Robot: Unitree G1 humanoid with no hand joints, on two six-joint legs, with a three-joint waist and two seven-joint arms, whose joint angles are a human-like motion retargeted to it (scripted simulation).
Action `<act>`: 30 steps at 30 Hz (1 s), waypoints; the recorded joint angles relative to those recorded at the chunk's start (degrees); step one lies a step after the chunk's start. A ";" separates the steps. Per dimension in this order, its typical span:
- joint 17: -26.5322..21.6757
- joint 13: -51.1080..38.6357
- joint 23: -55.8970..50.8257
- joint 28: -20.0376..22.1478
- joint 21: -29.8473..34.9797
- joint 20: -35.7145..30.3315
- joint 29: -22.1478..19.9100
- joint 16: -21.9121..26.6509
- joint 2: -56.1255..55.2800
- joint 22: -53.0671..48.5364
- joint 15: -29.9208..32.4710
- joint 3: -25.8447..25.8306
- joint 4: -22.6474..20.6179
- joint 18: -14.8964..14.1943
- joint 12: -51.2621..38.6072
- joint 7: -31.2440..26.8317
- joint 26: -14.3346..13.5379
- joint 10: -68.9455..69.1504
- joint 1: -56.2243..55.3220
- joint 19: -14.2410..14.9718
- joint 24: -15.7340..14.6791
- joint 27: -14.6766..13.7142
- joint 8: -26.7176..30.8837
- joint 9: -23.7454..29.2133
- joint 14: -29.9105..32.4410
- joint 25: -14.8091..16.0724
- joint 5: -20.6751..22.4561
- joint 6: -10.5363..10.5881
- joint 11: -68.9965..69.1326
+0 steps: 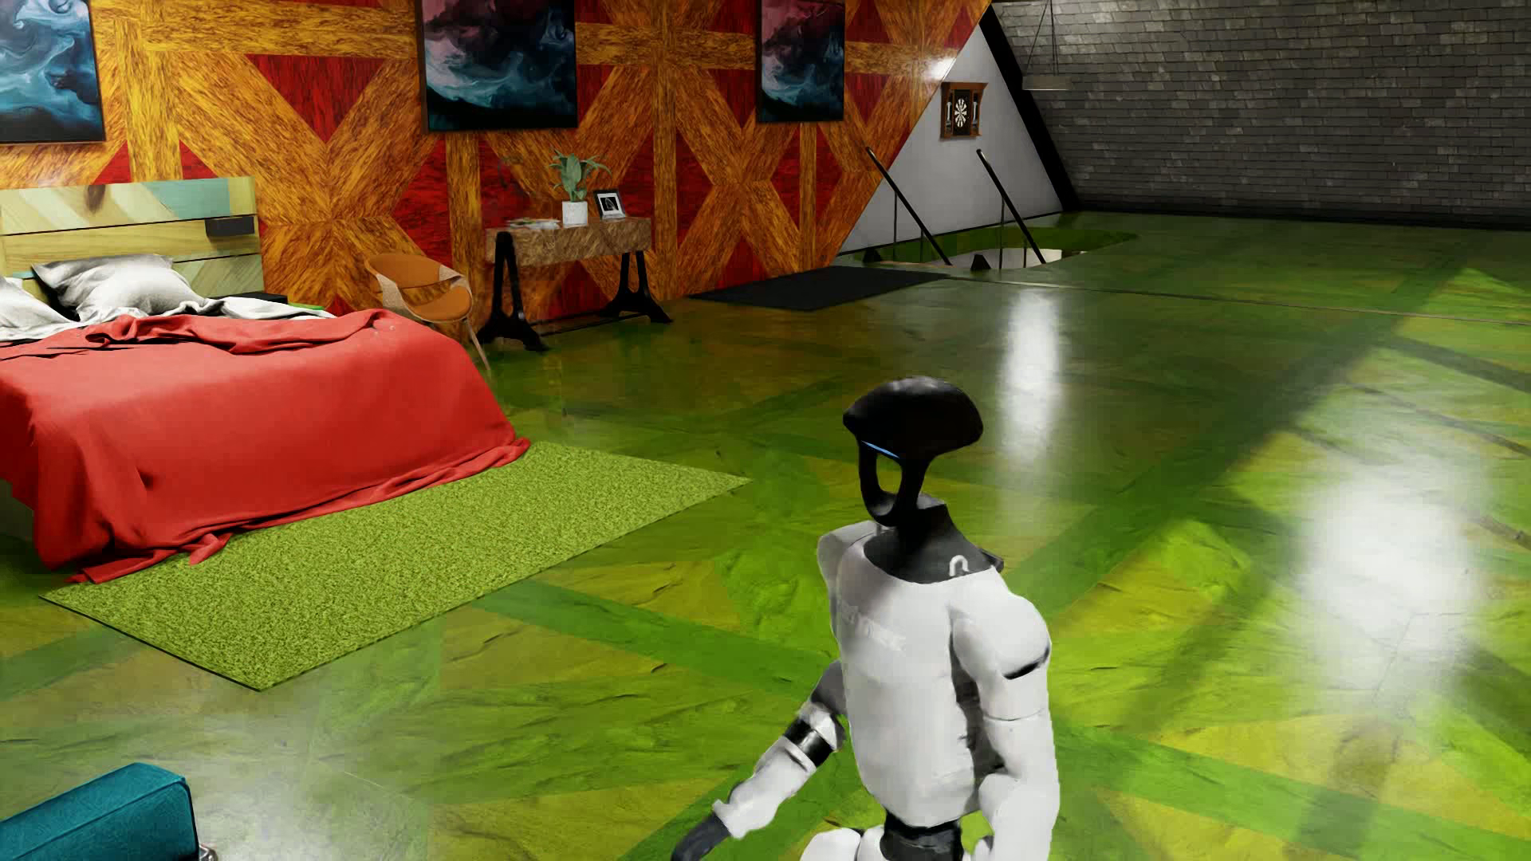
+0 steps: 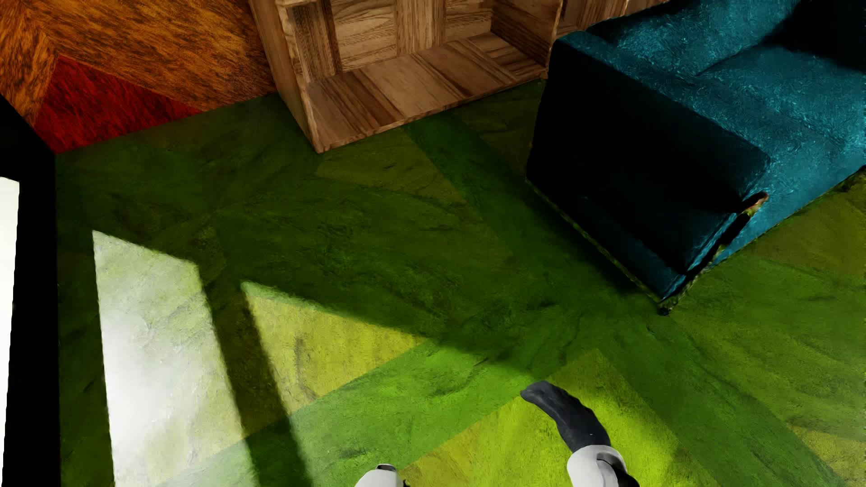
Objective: Head to chair
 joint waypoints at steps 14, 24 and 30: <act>-5.58 4.26 18.50 22.04 1.50 11.04 4.64 1.91 -4.91 -33.41 6.87 -1.63 -1.14 -1.28 -18.30 2.34 -2.05 -3.14 8.82 -12.63 -17.35 8.93 -14.82 -1.05 -6.78 -1.36 -22.71 -0.50 -35.39; -1.44 3.99 -1.67 -1.89 -2.90 9.11 -3.62 -2.42 -12.08 6.59 14.01 -3.36 -7.84 1.81 -9.56 -9.61 4.15 0.37 17.68 -12.81 0.23 3.22 -4.72 -0.27 -13.29 6.23 -16.64 -1.54 -31.72; -0.72 6.14 -10.15 -4.51 1.67 -3.01 3.76 0.06 -14.91 11.21 4.42 -5.32 2.30 0.12 -15.23 11.63 1.91 -10.87 9.67 -5.93 15.44 -0.56 -12.12 -0.03 -6.61 -2.69 -17.86 -4.80 -24.68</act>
